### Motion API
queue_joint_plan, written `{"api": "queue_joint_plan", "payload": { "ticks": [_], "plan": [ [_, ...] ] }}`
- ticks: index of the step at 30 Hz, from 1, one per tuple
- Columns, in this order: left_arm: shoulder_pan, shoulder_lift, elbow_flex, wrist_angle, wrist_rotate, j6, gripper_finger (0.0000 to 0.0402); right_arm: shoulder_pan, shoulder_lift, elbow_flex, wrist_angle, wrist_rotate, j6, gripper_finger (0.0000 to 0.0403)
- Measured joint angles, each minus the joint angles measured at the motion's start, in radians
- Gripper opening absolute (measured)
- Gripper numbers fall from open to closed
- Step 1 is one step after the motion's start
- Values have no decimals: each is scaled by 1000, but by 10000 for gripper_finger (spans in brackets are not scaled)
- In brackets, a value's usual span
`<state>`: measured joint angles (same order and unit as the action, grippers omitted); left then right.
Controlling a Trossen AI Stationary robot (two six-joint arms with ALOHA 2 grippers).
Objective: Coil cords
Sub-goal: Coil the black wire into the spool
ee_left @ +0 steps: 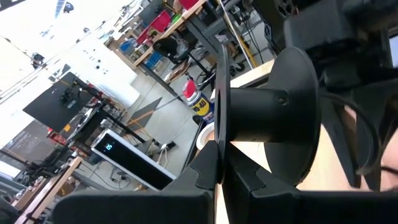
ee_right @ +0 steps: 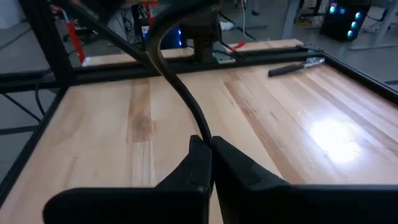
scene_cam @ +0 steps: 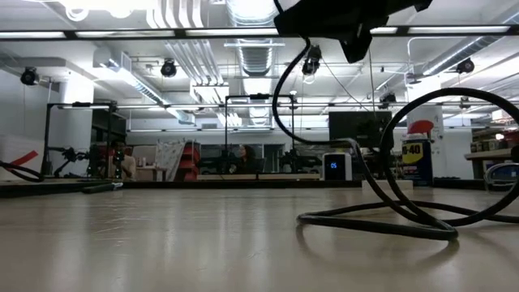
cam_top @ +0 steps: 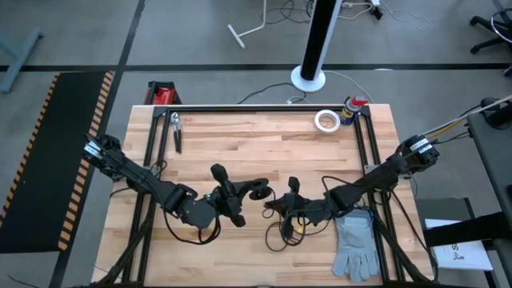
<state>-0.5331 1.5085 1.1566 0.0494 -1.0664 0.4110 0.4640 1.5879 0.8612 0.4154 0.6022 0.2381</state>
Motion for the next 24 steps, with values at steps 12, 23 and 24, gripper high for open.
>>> {"api": "queue_joint_plan", "payload": {
  "ticks": [12,23,24],
  "plan": [
    [0,0,-41,-8,-27,0,0,84,-41,46,78,130,-190,0],
    [13,0,-41,-39,-35,-8,0,89,-61,163,-1,134,-311,0],
    [18,0,-41,-38,-35,-18,0,84,-54,182,-13,111,-316,0]
  ]
}}
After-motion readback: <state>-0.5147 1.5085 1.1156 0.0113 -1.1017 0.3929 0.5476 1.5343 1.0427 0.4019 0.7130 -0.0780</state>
